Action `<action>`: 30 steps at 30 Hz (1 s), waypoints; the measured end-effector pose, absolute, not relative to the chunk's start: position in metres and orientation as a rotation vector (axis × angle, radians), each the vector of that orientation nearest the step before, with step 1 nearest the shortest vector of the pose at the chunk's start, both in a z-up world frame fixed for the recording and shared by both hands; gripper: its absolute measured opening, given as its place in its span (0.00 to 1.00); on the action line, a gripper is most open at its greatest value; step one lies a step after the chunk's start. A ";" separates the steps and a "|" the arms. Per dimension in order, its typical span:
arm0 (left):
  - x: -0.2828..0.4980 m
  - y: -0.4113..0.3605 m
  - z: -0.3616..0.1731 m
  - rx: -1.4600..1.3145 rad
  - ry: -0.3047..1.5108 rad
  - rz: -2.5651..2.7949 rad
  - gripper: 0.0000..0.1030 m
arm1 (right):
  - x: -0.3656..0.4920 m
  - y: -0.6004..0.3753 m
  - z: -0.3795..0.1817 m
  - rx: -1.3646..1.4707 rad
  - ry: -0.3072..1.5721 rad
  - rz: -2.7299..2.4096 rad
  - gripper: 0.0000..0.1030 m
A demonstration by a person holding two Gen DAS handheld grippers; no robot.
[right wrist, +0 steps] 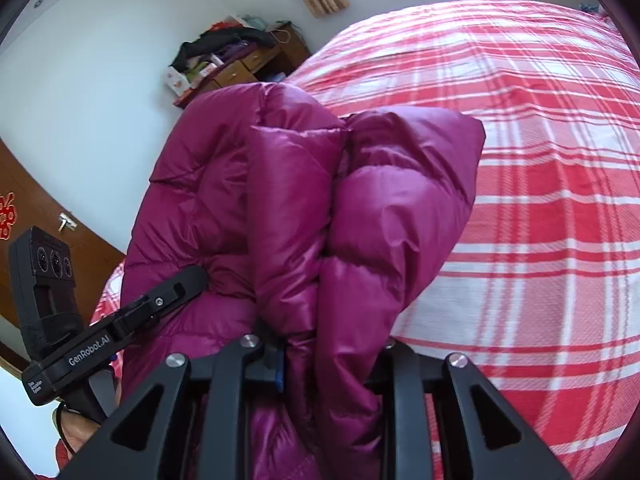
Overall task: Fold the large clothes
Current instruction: 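Lift the bundle with both grippers and carry it toward the bed corner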
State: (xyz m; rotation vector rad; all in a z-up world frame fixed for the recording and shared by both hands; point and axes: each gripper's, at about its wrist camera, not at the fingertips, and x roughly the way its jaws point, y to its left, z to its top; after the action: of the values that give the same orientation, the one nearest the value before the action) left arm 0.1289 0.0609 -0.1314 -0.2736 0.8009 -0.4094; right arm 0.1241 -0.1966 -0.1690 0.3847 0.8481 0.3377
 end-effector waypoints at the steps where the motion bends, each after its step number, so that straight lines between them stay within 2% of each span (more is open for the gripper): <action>1: 0.127 0.070 -0.129 -0.272 0.789 -0.392 0.51 | 0.128 -0.187 -0.167 0.374 0.844 0.353 0.25; 10: 0.113 0.201 -0.099 -0.317 0.687 -0.058 0.51 | 0.182 -0.046 -0.144 0.244 0.829 0.645 0.25; 15: 0.114 0.257 -0.112 -0.304 0.710 0.159 0.51 | 0.215 0.044 -0.168 0.230 0.882 0.824 0.25; 19: 0.120 0.291 -0.142 -0.347 0.770 0.262 0.51 | 0.237 0.095 -0.206 0.250 0.977 0.886 0.25; 24: 0.123 0.307 -0.166 -0.381 0.792 0.295 0.53 | 0.257 0.104 -0.225 0.339 1.024 0.905 0.25; 30: 0.133 0.300 -0.186 -0.304 0.780 0.297 0.62 | 0.271 0.078 -0.239 0.427 1.078 0.897 0.35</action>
State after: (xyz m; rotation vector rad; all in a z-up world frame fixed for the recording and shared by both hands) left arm 0.1334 0.2996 -0.1859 -0.3039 0.7796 0.2970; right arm 0.2708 0.0785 -0.2390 0.4268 1.0784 0.8971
